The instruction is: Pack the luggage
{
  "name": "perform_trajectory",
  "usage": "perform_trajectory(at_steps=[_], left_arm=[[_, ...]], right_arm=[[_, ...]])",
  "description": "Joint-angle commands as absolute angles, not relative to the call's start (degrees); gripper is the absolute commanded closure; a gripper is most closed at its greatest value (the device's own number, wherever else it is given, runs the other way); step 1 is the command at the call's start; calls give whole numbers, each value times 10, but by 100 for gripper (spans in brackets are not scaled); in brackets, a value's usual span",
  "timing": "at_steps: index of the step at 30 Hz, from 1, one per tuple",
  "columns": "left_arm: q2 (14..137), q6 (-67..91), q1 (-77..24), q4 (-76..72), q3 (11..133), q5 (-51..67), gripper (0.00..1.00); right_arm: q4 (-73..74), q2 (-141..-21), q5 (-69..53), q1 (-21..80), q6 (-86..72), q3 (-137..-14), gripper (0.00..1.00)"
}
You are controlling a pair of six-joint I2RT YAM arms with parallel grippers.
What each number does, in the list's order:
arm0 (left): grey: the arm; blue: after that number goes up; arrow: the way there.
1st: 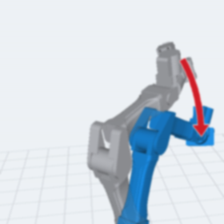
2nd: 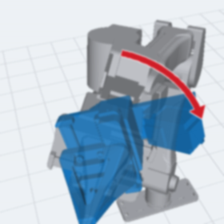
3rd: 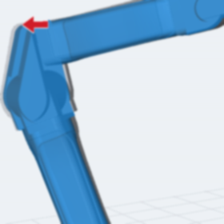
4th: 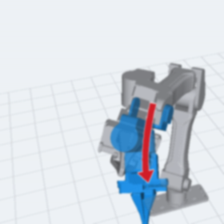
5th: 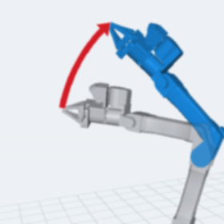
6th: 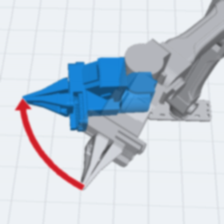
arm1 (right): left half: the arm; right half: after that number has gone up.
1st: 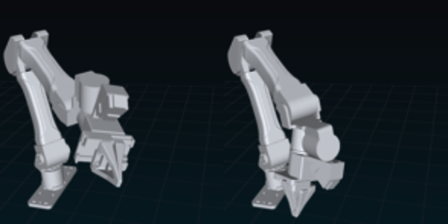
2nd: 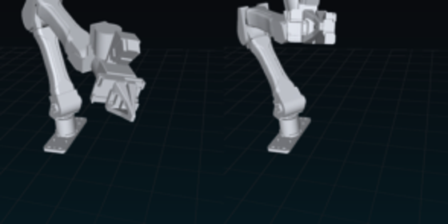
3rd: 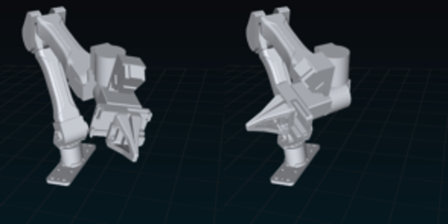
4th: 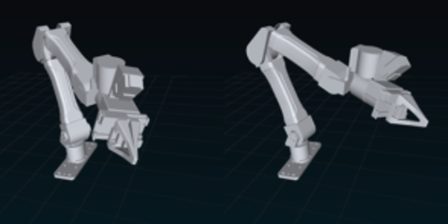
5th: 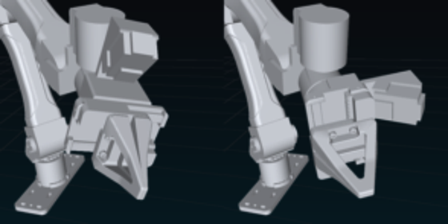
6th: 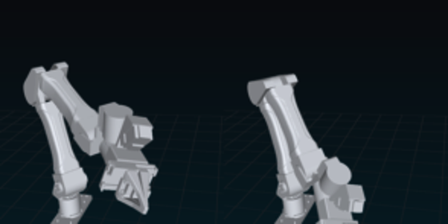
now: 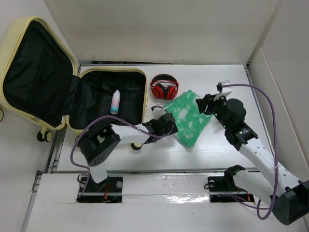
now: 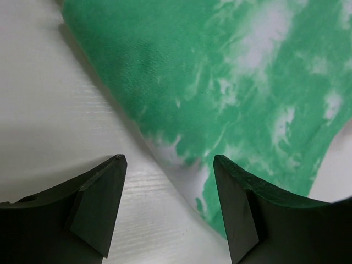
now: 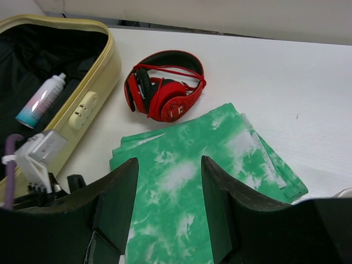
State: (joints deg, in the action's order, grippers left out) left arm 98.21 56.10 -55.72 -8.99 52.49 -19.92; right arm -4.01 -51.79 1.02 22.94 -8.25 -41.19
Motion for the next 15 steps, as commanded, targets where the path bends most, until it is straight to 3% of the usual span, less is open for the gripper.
perform_trajectory(at_steps=[1,10,13,15], left_arm=[[1015,622,-551,-84,554,-170,39],[1099,657,-551,-65,612,-153,45],[1110,664,-551,-70,615,-170,50],[1108,660,-544,-90,607,-178,61]], right_arm=[[-68,-504,7,233,-83,-409,45],[-67,-498,6,238,-84,-409,45],[-66,-493,7,238,-85,-408,45],[-67,-487,6,238,-86,-406,45]])
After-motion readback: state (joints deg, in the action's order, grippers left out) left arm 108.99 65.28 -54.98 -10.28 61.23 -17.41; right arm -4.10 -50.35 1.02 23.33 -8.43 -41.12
